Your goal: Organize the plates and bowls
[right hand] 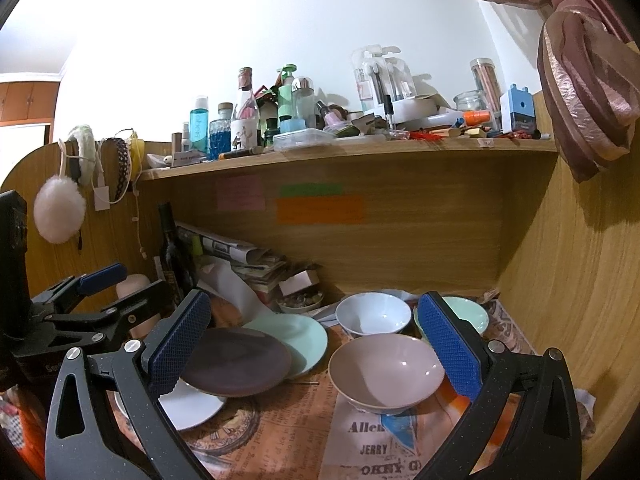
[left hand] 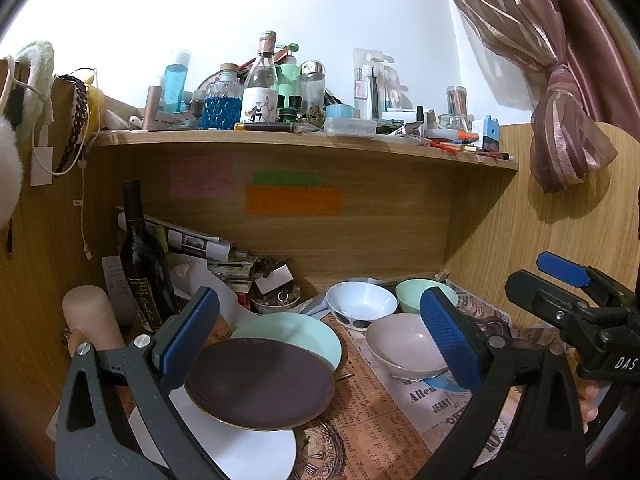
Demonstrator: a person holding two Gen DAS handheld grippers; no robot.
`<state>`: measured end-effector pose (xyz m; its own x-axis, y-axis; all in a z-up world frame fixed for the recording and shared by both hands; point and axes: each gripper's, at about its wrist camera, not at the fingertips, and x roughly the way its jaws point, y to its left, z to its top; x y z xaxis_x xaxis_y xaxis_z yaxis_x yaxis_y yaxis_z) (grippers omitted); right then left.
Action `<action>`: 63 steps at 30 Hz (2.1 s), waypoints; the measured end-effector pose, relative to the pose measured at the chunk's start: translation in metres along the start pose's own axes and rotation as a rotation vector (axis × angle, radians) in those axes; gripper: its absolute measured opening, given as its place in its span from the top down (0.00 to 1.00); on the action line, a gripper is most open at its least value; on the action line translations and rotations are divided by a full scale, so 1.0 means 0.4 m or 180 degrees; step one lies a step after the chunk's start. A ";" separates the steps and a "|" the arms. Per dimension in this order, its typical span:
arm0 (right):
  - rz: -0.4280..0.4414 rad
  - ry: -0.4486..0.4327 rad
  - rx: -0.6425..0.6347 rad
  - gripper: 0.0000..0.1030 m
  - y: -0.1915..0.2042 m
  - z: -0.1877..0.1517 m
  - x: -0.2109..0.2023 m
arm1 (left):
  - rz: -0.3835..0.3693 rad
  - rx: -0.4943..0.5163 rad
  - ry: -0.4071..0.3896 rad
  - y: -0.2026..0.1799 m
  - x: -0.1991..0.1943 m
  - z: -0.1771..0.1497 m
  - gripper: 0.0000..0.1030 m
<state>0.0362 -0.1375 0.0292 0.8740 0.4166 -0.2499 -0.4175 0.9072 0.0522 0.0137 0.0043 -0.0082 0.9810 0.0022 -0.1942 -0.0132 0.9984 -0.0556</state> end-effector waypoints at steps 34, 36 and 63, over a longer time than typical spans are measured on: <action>0.0263 0.1304 0.0093 0.19 0.034 -0.153 0.369 | 0.0208 -0.0200 0.1262 0.268 0.295 -0.137 0.14; 0.0291 0.1453 0.0110 0.25 0.042 -0.174 0.396 | 0.0221 -0.0209 0.1345 0.289 0.308 -0.148 0.15; 0.0483 0.2221 0.0642 0.68 0.042 -0.279 0.553 | -0.0113 -0.0568 0.2420 0.466 0.491 -0.244 0.70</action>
<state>0.1948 -0.0364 -0.1333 0.4212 0.4652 -0.7786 -0.4087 0.8637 0.2950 0.1848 0.1853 -0.1522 0.5801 -0.1337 -0.8035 -0.0786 0.9727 -0.2186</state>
